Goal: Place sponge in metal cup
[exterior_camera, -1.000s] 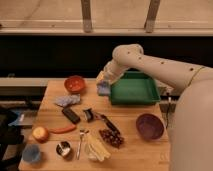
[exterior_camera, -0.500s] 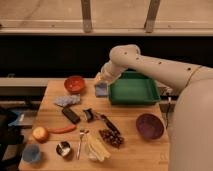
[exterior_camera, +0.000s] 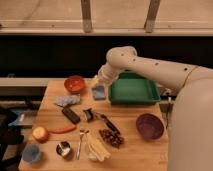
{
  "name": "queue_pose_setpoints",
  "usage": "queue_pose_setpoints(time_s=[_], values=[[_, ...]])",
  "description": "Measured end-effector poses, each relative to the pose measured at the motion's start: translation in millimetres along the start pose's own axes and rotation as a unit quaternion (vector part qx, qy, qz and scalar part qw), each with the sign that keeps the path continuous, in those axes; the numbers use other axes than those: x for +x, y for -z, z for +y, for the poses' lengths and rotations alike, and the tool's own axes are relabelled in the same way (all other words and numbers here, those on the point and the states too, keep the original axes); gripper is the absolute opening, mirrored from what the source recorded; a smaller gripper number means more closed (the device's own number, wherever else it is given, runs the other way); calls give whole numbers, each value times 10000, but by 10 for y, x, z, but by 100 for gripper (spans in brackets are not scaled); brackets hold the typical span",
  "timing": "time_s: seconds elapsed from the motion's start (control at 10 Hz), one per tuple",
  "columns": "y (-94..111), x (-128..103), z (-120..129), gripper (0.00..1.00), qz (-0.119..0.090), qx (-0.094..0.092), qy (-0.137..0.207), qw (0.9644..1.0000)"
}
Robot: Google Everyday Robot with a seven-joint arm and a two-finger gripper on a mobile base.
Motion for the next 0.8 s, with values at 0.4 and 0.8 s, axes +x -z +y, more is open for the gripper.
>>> queue_pose_setpoints(time_s=[0.4, 0.8], values=[[-105, 494, 658, 0, 208, -286, 499, 9981], [-210, 1026, 1290, 0, 477, -772, 818, 9925]])
